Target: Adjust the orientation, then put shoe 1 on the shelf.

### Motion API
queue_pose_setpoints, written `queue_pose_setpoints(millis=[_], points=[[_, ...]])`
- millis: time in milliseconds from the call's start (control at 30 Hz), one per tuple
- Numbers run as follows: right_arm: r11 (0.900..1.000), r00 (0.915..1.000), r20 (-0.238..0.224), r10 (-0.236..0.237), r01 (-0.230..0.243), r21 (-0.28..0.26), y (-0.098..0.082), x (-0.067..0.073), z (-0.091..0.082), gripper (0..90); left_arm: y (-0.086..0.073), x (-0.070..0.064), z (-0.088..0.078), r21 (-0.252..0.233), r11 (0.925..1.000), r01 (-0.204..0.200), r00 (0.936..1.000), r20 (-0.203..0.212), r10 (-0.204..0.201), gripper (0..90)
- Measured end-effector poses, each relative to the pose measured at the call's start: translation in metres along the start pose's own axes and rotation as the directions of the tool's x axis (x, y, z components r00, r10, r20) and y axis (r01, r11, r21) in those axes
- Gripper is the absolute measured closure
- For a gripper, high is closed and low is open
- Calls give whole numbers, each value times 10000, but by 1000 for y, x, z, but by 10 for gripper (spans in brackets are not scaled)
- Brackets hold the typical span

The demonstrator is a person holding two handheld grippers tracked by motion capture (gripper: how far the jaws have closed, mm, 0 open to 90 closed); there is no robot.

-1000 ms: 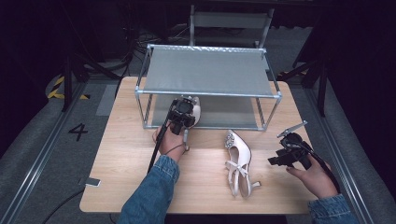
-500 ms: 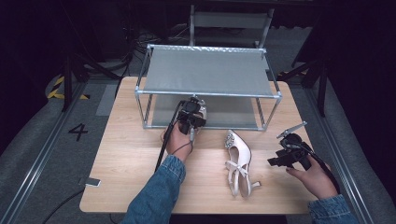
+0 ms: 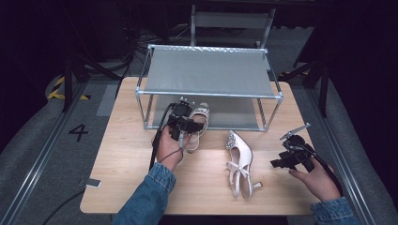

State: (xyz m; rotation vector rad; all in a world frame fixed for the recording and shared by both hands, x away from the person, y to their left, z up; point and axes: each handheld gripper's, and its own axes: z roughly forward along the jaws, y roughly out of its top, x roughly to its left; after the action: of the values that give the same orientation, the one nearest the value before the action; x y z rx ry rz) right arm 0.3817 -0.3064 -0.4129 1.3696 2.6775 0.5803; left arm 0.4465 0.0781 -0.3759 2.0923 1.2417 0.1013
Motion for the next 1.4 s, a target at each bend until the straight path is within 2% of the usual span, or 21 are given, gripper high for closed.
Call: queue_pose_setpoints(millis=[67, 133, 233, 333, 467, 567, 600, 667, 733, 867, 933, 967, 1067, 1200, 1233, 1300, 1333, 1400], points=[[10000, 10000, 2, 44, -44, 27, -1, 0, 1, 445, -5, 0, -8, 43, 10000, 14, 10000, 66, -14, 520], [9999, 10000, 0, 98, -98, 74, -2, -2, 1, 444, -10, 2, -17, 386, 9992, 77, 10000, 49, -79, 531], [10000, 10000, 2, 74, -74, 22, -1, -1, 0, 444, -18, 5, -27, 602, 9982, 85, 9999, 95, -90, 531], [10000, 10000, 4, 42, -42, 23, 0, -1, 0, 444, -27, 6, -36, 660, 9975, -240, 9997, -5, 241, 529], [10000, 10000, -17, 57, -57, 41, 0, -2, 2, 444, -35, 7, -42, 832, 9960, -313, 9995, 20, 313, 497], [10000, 10000, -30, 56, -56, 65, 3, -4, 2, 443, -43, 6, -46, 1300, 9904, -466, 9988, -103, 483, 484], [10000, 10000, -54, 56, -56, 40, 4, -4, 2, 443, -45, 5, -47, 1473, 9871, -631, 9977, -160, 662, 479], [10000, 10000, -67, -21, 21, -37, 8, -3, 1, 443, -50, 4, -49, 1602, 9834, -852, 9961, -80, 876, 475], [9999, 9999, -42, -93, 92, -40, 9, -2, 2, 443, -54, 3, -49, 1799, 9780, -1052, 9937, -192, 1104, 471], [9999, 9999, -87, -67, 68, 77, 11, -4, 5, 443, -61, 5, -37, 2176, 9661, -1391, 9889, -216, 1472, 492], [9999, 9999, -99, -96, 96, 68, 11, -3, 6, 443, -64, 5, -30, 2353, 9569, -1702, 9834, -209, 1801, 503], [9999, 9999, -99, -96, 96, 68, 11, -3, 6, 443, -64, 5, -30, 2353, 9569, -1702, 9834, -209, 1801, 506], [9999, 9999, -79, -122, 123, 40, 12, -3, 5, 443, -68, 5, -13, 2551, 9426, -2154, 9731, -243, 2289, 508], [10000, 10000, -62, -57, 57, 57, 11, -4, 6, 443, -72, 4, 1, 2723, 9299, -2471, 9626, -408, 2677, 511], [10000, 10000, -62, -57, 57, 57, 11, -4, 6, 443, -72, 4, 1, 2723, 9299, -2471, 9626, -408, 2677, 513], [10000, 10000, -59, -76, 77, 56, 10, -4, 5, 443, -74, 5, 9, 2596, 9273, -2697, 9553, -490, 2916, 513], [9999, 9999, -58, -94, 95, 65, 10, -4, 5, 443, -74, 5, 12, 2575, 9289, -2662, 9559, -535, 2888, 517], [9999, 10000, -45, -75, 76, 75, 10, -3, 5, 442, -75, 7, 18, 2517, 9343, -2526, 9615, -429, 2715, 522]])
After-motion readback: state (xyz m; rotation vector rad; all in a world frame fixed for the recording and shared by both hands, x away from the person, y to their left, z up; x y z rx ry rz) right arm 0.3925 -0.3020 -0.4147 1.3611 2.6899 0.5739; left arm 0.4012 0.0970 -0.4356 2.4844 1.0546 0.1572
